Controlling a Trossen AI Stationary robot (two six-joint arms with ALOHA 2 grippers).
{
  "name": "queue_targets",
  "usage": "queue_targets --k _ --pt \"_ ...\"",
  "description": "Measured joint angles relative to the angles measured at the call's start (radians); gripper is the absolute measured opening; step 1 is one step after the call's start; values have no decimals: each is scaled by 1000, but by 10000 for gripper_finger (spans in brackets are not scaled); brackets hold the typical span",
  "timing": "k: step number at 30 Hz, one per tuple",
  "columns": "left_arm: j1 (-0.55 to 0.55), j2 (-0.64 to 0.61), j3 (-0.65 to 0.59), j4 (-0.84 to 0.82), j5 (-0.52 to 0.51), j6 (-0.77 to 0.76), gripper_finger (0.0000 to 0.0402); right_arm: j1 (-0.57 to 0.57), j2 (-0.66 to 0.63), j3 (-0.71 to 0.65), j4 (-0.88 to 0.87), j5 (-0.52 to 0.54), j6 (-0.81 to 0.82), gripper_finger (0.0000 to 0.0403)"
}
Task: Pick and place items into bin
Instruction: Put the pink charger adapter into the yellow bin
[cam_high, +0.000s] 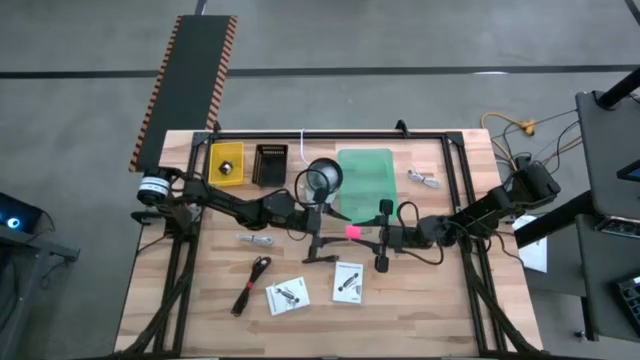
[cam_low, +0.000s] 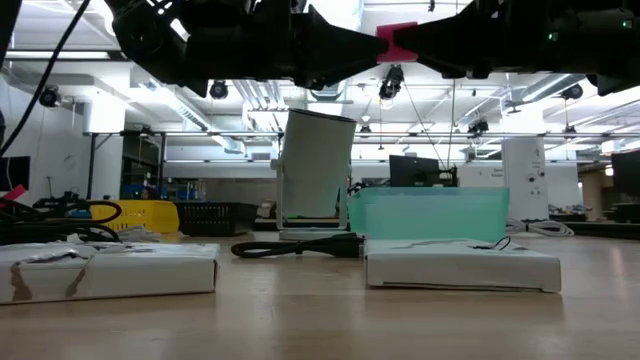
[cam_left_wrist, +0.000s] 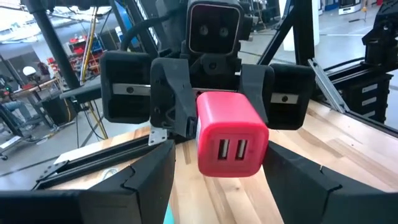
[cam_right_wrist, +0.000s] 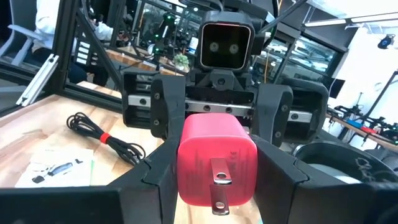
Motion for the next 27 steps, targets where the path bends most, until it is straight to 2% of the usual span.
queue_targets --k 4,11,21,27 --pt "0 0 2 6 0 1 206 0 0 0 1 0 0 142" --pt "0 0 8 -20 2 26 132 -1 0 -2 -1 2 0 142" --pt "0 0 17 -26 0 27 132 -1 0 -1 -3 -3 4 173" --pt "1 -8 17 -48 7 27 132 -1 0 -1 -9 2 1 173"
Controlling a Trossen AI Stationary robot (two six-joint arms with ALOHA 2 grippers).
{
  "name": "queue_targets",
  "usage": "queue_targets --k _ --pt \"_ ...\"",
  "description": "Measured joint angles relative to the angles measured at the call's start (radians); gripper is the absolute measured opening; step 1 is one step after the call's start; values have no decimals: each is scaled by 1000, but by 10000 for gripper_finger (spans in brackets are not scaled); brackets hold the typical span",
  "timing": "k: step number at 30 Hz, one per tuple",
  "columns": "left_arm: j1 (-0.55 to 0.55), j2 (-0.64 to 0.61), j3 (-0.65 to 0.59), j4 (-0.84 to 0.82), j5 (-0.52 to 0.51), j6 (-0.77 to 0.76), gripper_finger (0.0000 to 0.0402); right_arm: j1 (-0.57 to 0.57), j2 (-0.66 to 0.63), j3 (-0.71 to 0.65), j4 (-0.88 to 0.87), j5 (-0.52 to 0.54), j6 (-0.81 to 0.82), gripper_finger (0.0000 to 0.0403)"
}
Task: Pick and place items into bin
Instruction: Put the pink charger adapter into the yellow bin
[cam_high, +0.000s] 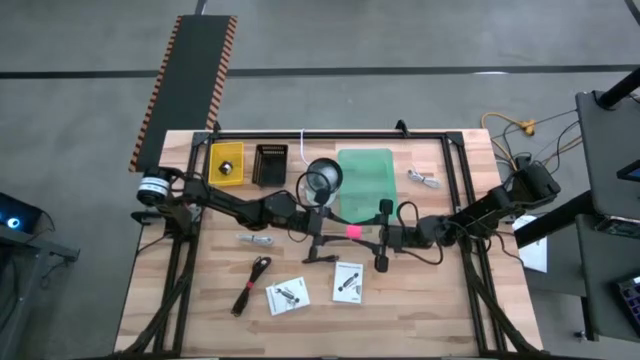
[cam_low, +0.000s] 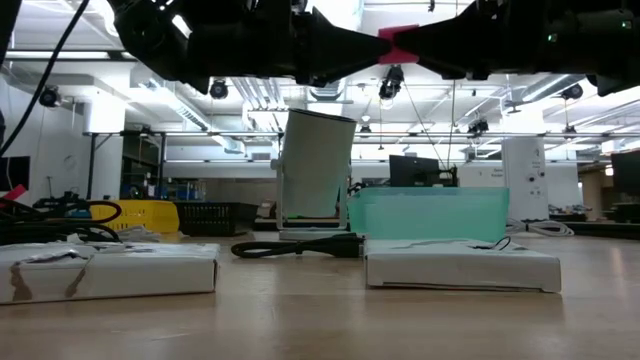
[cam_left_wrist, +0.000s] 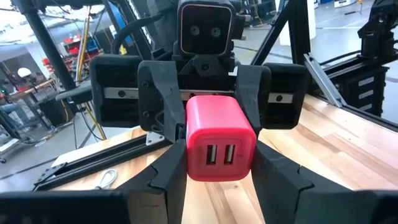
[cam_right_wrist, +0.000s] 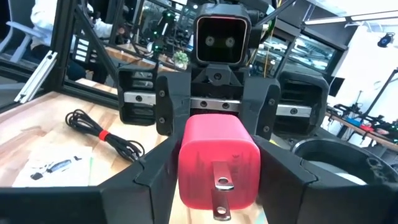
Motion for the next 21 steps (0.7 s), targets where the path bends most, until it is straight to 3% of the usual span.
queue_targets --k 9,21 --pt "-6 -98 0 -158 4 0 132 1 0 0 -6 3 -4 183" --pt "-38 -361 0 -640 -4 -2 132 1 -2 0 -13 4 -3 195"
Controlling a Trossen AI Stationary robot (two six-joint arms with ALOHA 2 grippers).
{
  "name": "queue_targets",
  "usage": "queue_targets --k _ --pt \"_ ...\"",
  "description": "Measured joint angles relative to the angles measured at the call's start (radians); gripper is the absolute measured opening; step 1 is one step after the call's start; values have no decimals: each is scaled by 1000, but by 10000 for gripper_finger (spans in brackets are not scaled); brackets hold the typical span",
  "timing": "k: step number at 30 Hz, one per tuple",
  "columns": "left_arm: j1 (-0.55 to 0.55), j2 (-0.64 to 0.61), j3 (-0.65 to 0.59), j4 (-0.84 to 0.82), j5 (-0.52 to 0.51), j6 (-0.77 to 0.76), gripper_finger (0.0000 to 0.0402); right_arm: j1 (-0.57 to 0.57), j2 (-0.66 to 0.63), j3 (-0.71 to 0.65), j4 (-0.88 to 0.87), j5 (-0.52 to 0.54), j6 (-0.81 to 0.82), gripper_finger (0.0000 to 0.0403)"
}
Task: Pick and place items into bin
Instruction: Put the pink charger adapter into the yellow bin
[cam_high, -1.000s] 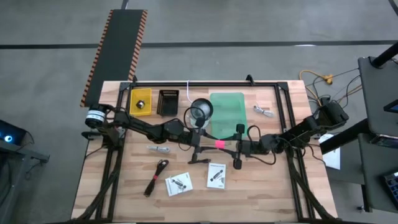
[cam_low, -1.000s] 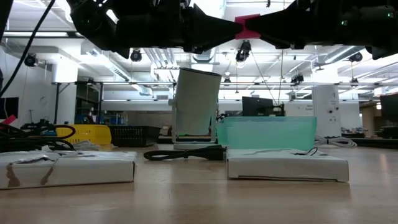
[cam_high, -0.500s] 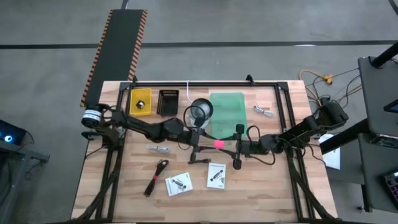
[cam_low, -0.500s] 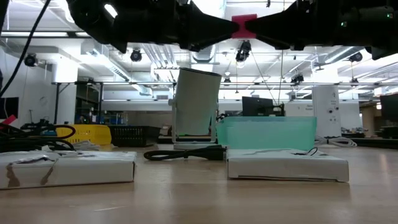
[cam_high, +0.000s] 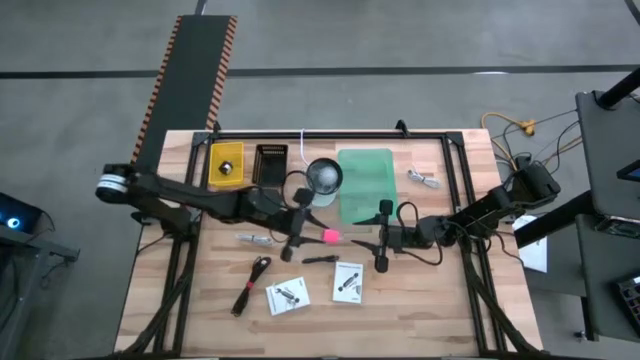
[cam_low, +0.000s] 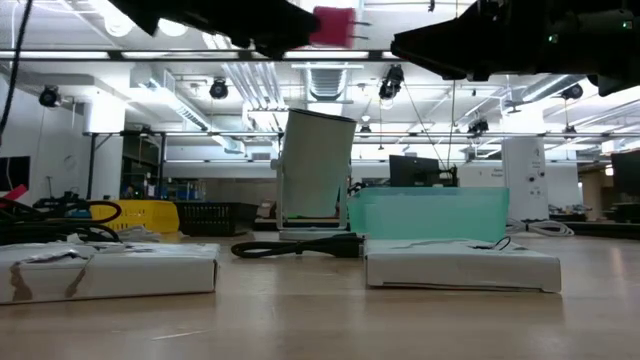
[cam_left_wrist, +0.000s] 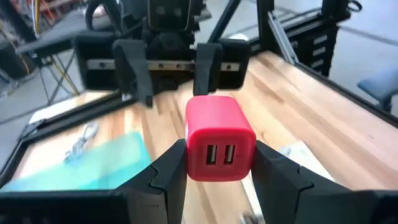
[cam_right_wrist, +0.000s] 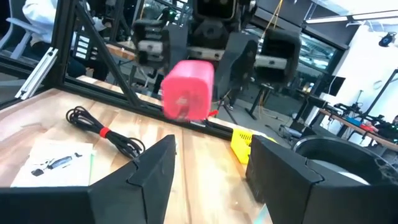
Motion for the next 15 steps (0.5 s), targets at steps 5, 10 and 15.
queue_targets --k 5,10,15 --pt "0 -152 0 -218 -80 -85 132 0 -2 0 -9 0 0 194" --pt "-6 -265 -2 -376 -183 -167 132 0 -3 0 -16 0 0 194" --pt "-13 -335 -2 -526 -271 -259 132 0 -3 0 -17 1 5 194"
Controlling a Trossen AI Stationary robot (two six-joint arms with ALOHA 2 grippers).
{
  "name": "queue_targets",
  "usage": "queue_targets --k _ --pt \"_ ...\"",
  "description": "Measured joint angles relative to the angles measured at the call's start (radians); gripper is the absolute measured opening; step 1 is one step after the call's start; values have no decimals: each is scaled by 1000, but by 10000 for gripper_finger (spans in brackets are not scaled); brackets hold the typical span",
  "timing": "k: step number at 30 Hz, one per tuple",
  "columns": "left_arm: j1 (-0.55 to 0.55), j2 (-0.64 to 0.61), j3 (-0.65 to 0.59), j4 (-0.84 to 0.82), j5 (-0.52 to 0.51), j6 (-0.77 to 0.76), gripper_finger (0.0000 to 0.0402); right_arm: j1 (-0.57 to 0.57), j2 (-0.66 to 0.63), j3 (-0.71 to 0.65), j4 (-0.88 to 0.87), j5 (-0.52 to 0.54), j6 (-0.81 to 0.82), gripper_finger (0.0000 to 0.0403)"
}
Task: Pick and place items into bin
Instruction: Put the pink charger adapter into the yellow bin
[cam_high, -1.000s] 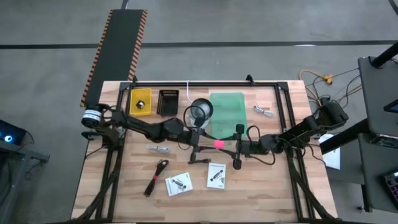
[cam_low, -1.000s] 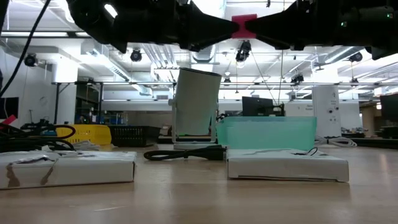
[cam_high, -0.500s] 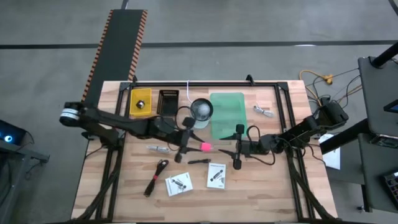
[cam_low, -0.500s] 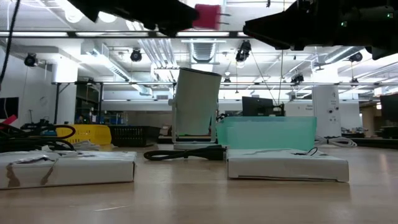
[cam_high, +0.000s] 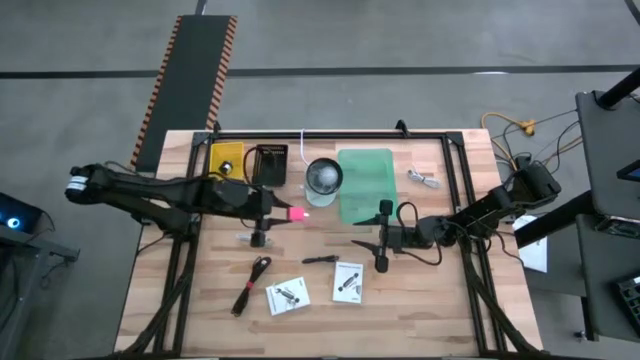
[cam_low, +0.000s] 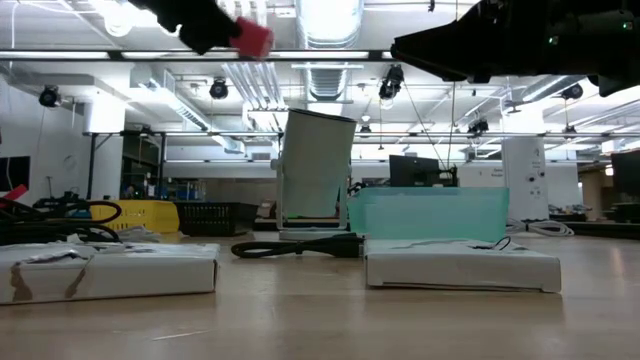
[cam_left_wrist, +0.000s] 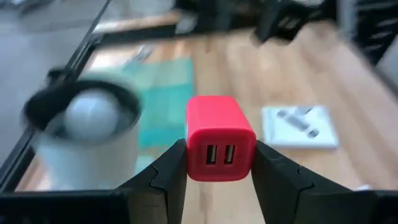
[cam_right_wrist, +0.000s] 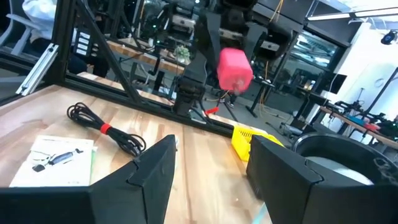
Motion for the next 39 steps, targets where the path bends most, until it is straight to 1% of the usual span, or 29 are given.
queue_targets --k 3,5,11,20,24,28,32,37,39 --pt "1 -17 -1 -132 -158 -64 132 0 0 0 0 0 3 194" --pt "2 -24 -1 -210 -229 -116 132 0 0 0 -1 0 4 194" --pt "1 -37 -2 -304 -316 -288 132 0 0 0 -2 0 6 194" --pt "6 -36 -2 -447 -454 -400 132 0 0 0 -2 0 6 194" --pt "28 -36 -2 -514 -506 -473 132 0 0 0 -2 0 9 194" --pt "72 -33 -5 -567 -515 -501 132 0 0 0 -2 0 22 194" --pt "132 -32 -10 -602 -516 -508 132 0 0 0 -2 0 24 194" --pt "229 -31 -10 -698 -551 -640 132 0 0 0 -3 0 24 194" --pt "265 -31 -10 -728 -554 -665 132 0 0 0 -4 0 24 194"
